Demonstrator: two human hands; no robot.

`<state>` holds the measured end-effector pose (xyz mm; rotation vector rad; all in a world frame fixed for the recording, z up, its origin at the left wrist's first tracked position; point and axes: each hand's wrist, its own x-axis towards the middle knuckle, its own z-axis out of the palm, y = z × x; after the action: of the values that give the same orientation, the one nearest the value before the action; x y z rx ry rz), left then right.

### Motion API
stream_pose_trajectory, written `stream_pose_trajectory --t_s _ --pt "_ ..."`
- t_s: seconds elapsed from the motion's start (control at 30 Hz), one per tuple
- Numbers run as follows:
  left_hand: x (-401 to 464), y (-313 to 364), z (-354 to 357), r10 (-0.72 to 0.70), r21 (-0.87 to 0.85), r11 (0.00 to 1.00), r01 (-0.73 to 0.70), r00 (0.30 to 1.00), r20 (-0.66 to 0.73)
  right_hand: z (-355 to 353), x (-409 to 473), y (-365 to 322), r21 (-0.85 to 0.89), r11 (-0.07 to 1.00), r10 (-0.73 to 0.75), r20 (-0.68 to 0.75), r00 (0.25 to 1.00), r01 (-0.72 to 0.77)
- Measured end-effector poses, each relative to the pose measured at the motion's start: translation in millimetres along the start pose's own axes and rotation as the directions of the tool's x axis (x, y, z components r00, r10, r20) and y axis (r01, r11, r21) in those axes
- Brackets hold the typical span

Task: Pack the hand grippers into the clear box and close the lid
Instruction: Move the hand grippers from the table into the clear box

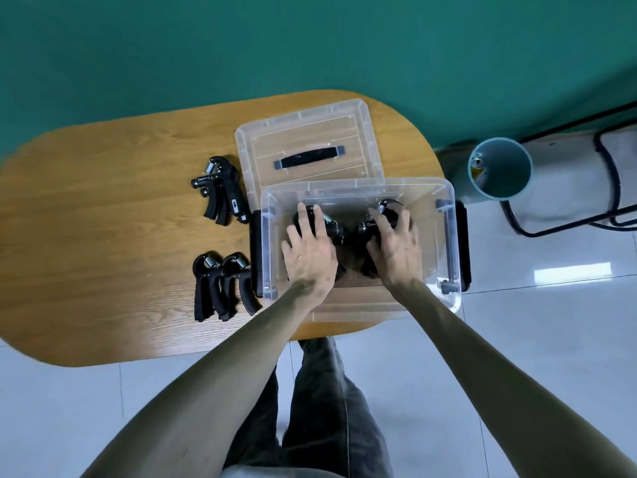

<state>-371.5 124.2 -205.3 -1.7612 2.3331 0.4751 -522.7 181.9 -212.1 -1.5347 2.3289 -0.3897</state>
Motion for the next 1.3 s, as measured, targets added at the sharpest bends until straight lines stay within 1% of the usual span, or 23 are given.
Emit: stream_pose_trajectory --t_s 0.1,0.23,0.43,0.5,0.6,0.7,0.8,0.9,0.97,1.03,1.13,1.3 --pt "0 0 5 -0.019 -0.020 1.000 0.018 1.000 -0.019 3 -2 1 0.009 1.000 -0.001 0.013 1.000 0.001" --pt "1 1 9 -0.020 -0.001 1.000 0.020 0.999 -0.041 8 -1 4 0.024 1.000 0.017 0.009 1.000 -0.017" --pt "2 -3 12 0.007 0.023 1.000 -0.006 0.999 -0.050 10 3 3 0.004 0.997 0.075 0.073 0.995 -0.076" --pt "-2 -6 13 0.044 0.028 0.999 -0.042 0.998 -0.050 7 2 1 -0.038 0.995 0.097 0.068 0.993 -0.095" --pt "-7 -11 6 0.087 0.015 0.996 -0.086 0.996 -0.038 0 1 -5 -0.069 0.989 0.130 0.015 0.991 -0.129" --pt "-14 -16 -9 0.208 0.045 0.978 -0.206 0.978 -0.035 -9 -2 -19 -0.069 0.994 0.085 -0.014 0.996 -0.086" --pt "-17 -28 -23 0.337 0.048 0.942 -0.333 0.936 -0.100 -16 -1 -38 -0.062 0.997 0.036 -0.052 0.998 -0.039" --pt "-17 -44 -36 0.366 0.027 0.930 -0.368 0.913 -0.182 -23 6 -63 -0.044 0.999 0.013 -0.113 0.993 -0.019" --pt "-15 -59 -45 0.349 0.027 0.936 -0.351 0.915 -0.202 -26 13 -86 -0.068 0.997 -0.035 -0.151 0.988 0.025" --pt "-13 -75 -55 0.306 0.018 0.951 -0.309 0.929 -0.207 -25 21 -111 -0.117 0.989 -0.113 -0.148 0.983 0.096" --pt "-12 -106 -65 0.231 0.012 0.972 -0.233 0.957 -0.173 -17 30 -147 -0.172 0.968 -0.198 -0.072 0.977 0.183" --pt "-16 -173 -73 0.120 0.005 0.993 -0.121 0.986 -0.118 2 33 -199 -0.219 0.938 -0.267 0.038 0.963 0.269"
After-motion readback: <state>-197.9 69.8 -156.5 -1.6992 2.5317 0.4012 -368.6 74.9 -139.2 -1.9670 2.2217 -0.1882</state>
